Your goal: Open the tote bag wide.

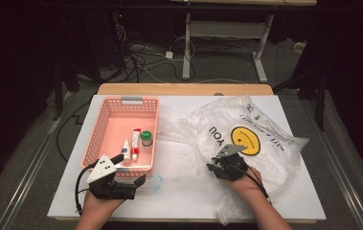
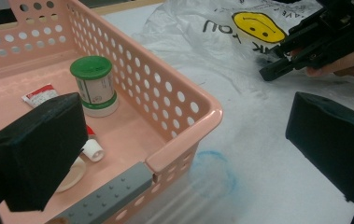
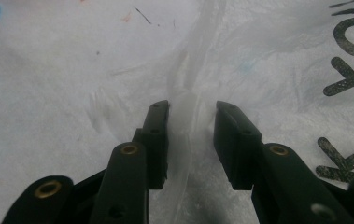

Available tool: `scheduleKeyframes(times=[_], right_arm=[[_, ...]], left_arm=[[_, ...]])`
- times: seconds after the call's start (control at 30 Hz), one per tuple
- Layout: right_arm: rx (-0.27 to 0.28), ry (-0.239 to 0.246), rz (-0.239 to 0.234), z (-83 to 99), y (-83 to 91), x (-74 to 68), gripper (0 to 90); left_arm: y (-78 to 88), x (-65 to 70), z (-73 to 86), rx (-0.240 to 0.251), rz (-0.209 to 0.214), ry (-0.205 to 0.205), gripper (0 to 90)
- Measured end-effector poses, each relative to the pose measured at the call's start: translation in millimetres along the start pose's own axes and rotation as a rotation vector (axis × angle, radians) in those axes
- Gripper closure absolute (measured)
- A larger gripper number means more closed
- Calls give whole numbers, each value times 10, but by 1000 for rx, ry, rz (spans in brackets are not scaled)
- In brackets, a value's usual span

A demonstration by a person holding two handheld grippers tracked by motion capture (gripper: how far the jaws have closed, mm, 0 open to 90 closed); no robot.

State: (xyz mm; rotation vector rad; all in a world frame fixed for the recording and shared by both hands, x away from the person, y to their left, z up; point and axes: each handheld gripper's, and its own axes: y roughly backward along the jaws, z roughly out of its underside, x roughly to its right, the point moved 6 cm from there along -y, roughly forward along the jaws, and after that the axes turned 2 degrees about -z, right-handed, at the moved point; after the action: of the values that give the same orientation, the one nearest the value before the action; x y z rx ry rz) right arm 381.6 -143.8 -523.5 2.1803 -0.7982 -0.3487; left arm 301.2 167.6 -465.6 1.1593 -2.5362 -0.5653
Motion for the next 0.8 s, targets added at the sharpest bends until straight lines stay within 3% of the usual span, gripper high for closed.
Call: scheduleKeyframes(times=[0.33,0.47,0.8], right_arm=[[10,-30,7,56,44,91,850],[33,-49,-11,62,55,115,899],[175,-64,-16,-46,284,161,900]], left_arm=[[8,8,-3,4,-2,-1,0],[4,6,-1,3,-2,0,0],[-5,-2,1,1,-3,-5,0]])
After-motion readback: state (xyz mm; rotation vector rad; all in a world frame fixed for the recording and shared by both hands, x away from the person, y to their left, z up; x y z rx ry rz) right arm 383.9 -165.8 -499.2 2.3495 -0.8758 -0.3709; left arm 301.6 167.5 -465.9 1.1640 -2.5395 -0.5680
